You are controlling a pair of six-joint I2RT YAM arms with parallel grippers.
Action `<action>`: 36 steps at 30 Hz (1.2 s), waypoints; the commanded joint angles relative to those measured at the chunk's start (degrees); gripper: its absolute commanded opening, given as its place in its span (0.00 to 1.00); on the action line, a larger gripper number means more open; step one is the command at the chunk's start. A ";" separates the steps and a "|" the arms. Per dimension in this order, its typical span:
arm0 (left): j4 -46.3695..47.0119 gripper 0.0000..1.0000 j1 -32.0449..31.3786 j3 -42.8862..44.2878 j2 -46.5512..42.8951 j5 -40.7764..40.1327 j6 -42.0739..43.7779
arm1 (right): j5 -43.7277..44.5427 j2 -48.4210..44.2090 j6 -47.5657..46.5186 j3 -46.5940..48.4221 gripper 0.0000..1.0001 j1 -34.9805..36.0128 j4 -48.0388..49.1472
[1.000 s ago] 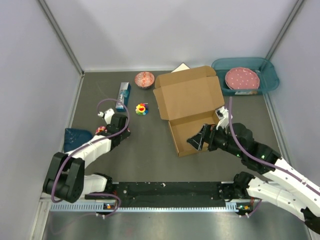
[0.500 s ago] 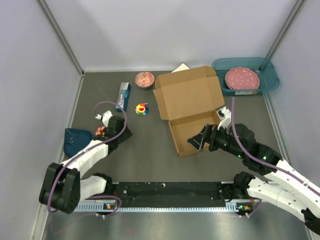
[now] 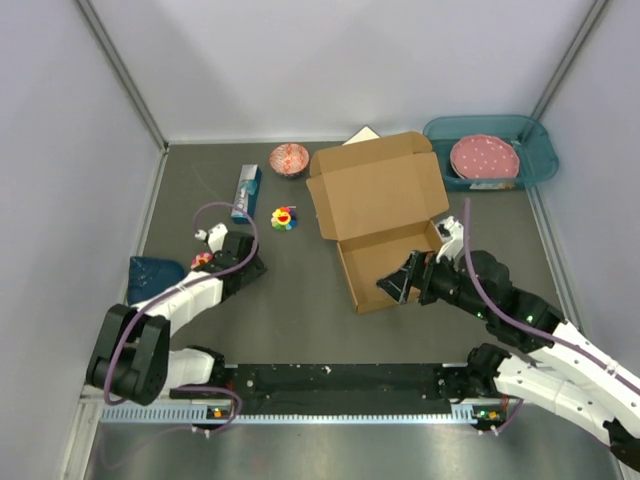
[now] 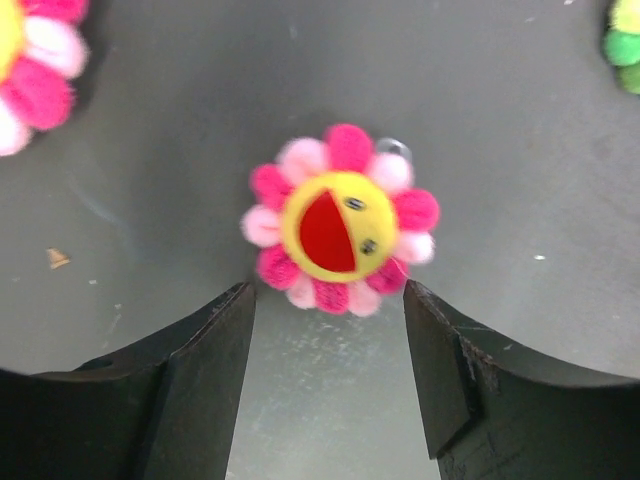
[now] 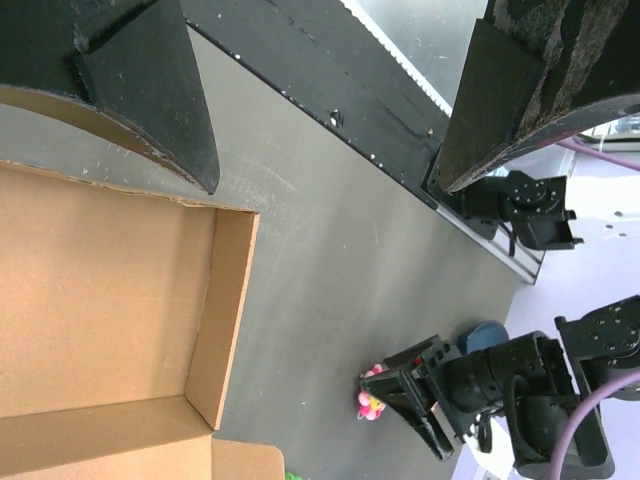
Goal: Fold the paper box
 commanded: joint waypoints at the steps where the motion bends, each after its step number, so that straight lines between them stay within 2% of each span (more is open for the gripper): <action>1: 3.75 0.65 0.68 2.37 4.00 -0.08 -1.25 | 0.33 -1.30 -0.04 0.45 0.91 0.58 2.06; 5: 4.10 0.54 0.69 3.34 5.95 0.71 -1.08 | 0.59 -1.65 -0.04 0.36 0.91 0.66 1.97; 6: 4.19 0.47 0.69 3.16 6.12 0.88 -0.99 | 0.59 -1.74 0.05 0.45 0.91 0.58 1.88; 10: 4.63 0.33 0.69 1.85 5.60 0.80 -0.29 | 0.68 -1.74 -0.13 0.27 0.91 0.58 1.97; 19: 4.10 0.12 0.69 0.88 3.58 0.45 1.47 | 0.77 -1.04 0.05 0.18 0.91 0.58 1.97; 22: 4.01 0.00 0.77 0.87 3.23 0.62 1.65 | 0.77 -1.21 0.05 0.10 0.91 0.58 1.97; 31: -1.08 0.00 0.69 2.98 -4.59 2.03 3.66 | 0.33 -2.00 0.05 0.53 0.91 0.58 1.88; 32: -2.39 0.02 0.69 3.33 -5.12 1.77 3.84 | 0.15 -2.00 0.05 0.71 0.91 0.58 1.97; 33: -2.66 0.10 0.69 3.77 -5.91 1.33 4.02 | 0.07 -1.92 -0.04 0.71 0.91 0.58 1.97; 34: -2.75 0.29 0.60 4.30 -6.00 0.72 4.19 | 0.07 -1.74 -0.04 0.80 0.91 0.58 1.97; 36: -2.49 0.47 0.77 4.91 -5.40 -1.21 4.02 | -0.02 -1.48 -0.04 0.71 0.91 0.58 2.15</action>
